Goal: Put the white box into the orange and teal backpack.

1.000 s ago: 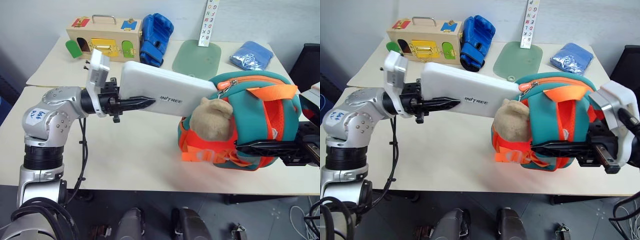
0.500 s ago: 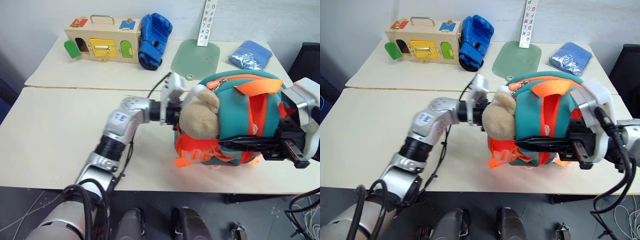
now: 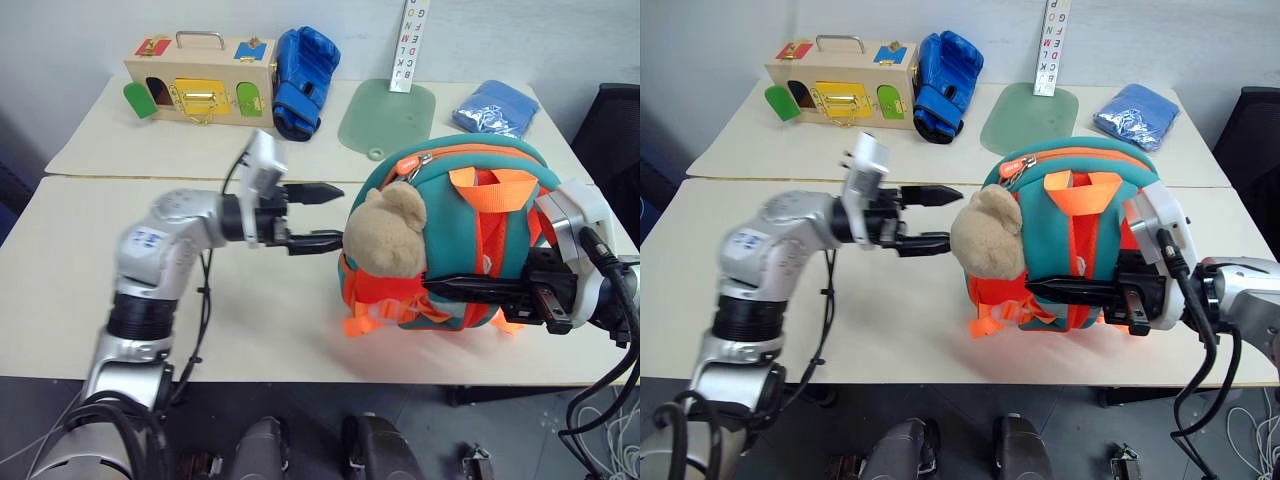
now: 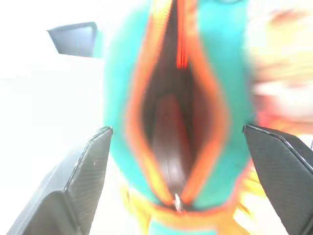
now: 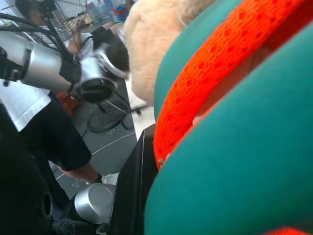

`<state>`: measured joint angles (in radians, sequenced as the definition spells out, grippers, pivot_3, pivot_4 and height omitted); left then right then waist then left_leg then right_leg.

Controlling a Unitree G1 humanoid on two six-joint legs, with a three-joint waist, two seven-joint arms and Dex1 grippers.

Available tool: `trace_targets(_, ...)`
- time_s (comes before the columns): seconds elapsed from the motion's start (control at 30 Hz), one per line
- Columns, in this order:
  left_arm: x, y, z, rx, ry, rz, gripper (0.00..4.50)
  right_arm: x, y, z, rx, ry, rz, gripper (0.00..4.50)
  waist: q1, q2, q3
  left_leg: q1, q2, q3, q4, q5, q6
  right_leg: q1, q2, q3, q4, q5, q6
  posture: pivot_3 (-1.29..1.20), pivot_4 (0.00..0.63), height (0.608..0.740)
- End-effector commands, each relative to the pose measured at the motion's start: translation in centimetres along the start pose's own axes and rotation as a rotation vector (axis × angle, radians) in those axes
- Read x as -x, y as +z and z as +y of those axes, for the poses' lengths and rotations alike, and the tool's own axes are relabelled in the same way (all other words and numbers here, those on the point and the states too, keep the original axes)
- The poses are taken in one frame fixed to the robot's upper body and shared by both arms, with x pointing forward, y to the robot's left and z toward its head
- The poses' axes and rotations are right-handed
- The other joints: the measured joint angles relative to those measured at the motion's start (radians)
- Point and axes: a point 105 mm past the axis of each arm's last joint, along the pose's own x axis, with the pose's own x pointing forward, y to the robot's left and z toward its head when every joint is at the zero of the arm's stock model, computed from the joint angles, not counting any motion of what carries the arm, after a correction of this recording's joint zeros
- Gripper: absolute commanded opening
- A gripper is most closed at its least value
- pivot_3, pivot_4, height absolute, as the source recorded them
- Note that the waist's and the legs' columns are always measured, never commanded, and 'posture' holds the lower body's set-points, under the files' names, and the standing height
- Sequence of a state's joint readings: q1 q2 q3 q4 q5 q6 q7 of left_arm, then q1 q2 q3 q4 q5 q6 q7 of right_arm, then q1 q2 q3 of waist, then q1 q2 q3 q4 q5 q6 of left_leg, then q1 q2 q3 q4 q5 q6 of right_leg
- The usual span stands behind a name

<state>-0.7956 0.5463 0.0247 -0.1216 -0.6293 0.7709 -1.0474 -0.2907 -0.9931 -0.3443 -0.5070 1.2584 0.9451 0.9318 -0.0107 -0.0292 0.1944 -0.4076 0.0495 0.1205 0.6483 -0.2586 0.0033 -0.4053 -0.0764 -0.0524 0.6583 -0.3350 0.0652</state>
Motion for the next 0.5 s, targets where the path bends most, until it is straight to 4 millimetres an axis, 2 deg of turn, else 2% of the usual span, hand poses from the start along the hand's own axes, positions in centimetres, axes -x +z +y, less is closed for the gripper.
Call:
trace_targets(0.03, 1.6, 4.3, -2.5, -0.05, -0.057, -0.075, 4.48, -0.3, 0.0, 0.1, 0.026, 0.006, -0.014, 0.0, 0.001, 0.0, 0.0, 0.0, 0.0, 0.0, 0.0, 0.0, 0.0, 0.0, 0.0, 0.0, 0.0, 0.0, 0.0, 0.0, 0.15, 0.74)
trace_targets(0.1, 1.2, 5.3, -3.5, -0.052, -0.082, -0.091, 4.48, -0.3, -0.1, 0.0, 0.024, 0.006, -0.016, 0.0, 0.007, 0.0, 0.0, 0.001, 0.0, 0.0, 0.0, 0.0, 0.0, 0.002, 0.0, 0.0, 0.0, 0.0, 0.0, 0.0, 0.15, 0.74)
trace_targets(0.17, 0.5, 5.4, -4.4, -0.049, -0.113, -0.086, 4.48, -0.4, -0.1, 0.0, 0.023, 0.007, -0.018, 0.0, 0.011, 0.0, 0.0, 0.002, -0.001, -0.002, 0.001, 0.0, 0.001, 0.004, -0.001, -0.001, -0.001, 0.0, 0.0, 0.0, 0.15, 0.74)
trace_targets(0.27, -1.1, 3.8, -4.9, -0.041, -0.144, -0.044, 4.48, -0.7, -0.1, 0.1, 0.028, 0.019, -0.017, 0.0, 0.009, 0.0, 0.0, 0.004, -0.002, -0.003, 0.0, -0.001, 0.001, 0.009, -0.001, -0.001, -0.004, 0.001, 0.001, 0.0, 0.15, 0.74)
trace_targets(0.4, -2.9, 1.9, -3.2, -0.042, -0.095, 0.019, 4.48, -1.1, 0.1, 0.7, 0.033, 0.056, -0.015, 0.0, 0.008, 0.0, 0.0, 0.004, -0.001, -0.003, 0.0, -0.001, 0.001, 0.009, 0.0, -0.001, -0.005, 0.001, 0.001, 0.0, 0.15, 0.74)
trace_targets(0.5, -3.8, 1.7, -2.5, -0.025, -0.09, -0.011, 4.48, -1.1, 0.3, 0.6, 0.036, 0.051, -0.019, 0.0, 0.007, 0.0, 0.0, 0.005, -0.001, -0.003, 0.0, -0.001, 0.001, 0.009, 0.001, -0.001, -0.005, 0.001, 0.001, 0.0, 0.15, 0.74)
